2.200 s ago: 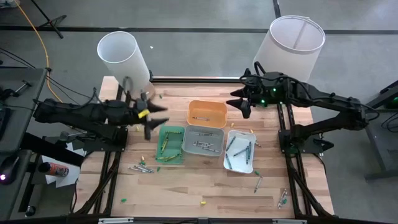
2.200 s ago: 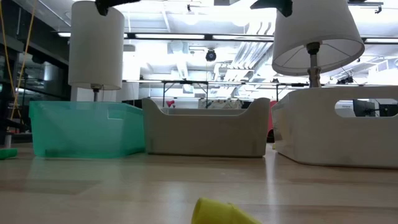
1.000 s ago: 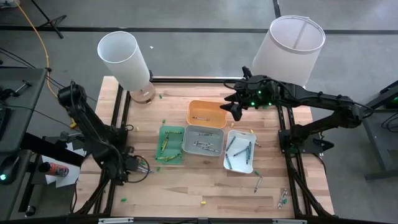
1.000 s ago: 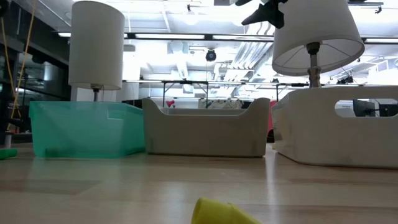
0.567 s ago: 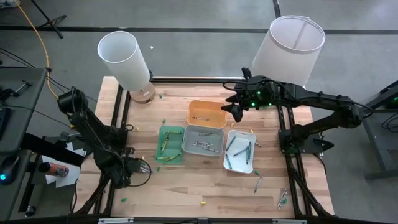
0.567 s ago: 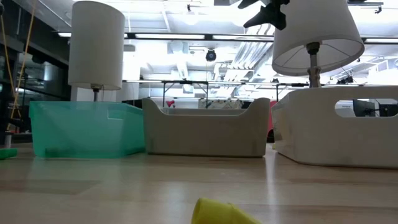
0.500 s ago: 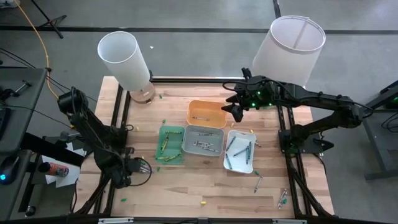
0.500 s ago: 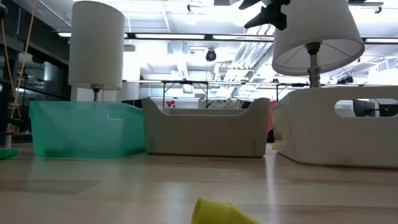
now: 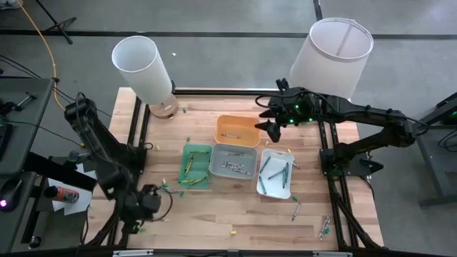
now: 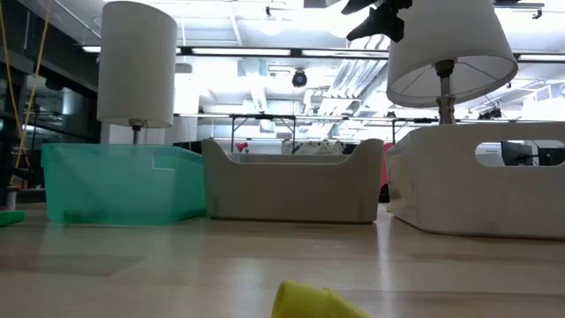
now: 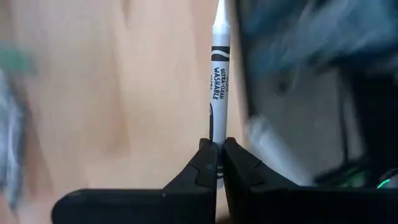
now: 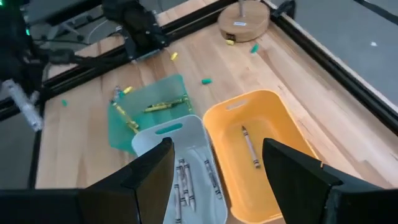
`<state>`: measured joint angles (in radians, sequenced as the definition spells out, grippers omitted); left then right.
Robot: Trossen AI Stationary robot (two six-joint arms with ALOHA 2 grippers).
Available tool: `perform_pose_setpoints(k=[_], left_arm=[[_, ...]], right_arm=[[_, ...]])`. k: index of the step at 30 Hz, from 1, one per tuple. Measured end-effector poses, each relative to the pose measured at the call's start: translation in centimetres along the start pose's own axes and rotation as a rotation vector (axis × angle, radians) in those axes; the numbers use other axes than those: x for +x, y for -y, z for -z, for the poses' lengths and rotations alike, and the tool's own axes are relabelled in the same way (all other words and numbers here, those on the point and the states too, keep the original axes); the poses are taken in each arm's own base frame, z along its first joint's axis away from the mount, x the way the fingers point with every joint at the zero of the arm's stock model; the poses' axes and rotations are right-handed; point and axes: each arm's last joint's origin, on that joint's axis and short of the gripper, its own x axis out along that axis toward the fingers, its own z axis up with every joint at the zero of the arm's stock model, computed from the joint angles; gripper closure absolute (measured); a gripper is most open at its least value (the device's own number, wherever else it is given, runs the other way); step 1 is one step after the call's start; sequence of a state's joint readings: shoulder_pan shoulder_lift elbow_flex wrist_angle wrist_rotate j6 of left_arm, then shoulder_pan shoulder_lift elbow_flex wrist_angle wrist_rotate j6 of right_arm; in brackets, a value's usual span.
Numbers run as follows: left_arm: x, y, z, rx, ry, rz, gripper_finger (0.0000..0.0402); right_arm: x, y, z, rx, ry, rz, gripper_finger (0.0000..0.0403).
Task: Sort crayons
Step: Put the white crayon into the gray bin
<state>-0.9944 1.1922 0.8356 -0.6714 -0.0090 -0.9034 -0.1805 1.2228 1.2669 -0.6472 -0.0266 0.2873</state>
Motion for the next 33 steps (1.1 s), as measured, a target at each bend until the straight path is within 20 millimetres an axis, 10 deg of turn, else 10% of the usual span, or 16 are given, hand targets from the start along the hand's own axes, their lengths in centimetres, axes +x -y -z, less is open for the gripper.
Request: perform_pose_setpoints(k=[5, 15, 23, 33], left_arm=[[-4.6, -1.2, -5.4, -0.008, 0.346, -0.104, 0.0401], [-9.0, -10.5, -14.7, 0.047, 0.856, -0.506, 0.0401], [-9.1, -15.0, -18.4, 0.013, 1.27, -0.447, 0.0401], [-6.5, -15.8, -19.9, 0.003, 1.323, -0.377, 0.0401]], right_arm=[[0.0, -0.2, 0.0, -0.049, -0.01, -0.053, 0.0167], [0.0, -0.5, -0.4, -0.056, 0.022, -0.131, 0.0167], [-0.2, -2.9, -1.0, -0.073, 0.126, -0.229, 0.0167], [-1.0, -7.1, -0.1, -0.145, 0.275, -0.07, 0.0167]])
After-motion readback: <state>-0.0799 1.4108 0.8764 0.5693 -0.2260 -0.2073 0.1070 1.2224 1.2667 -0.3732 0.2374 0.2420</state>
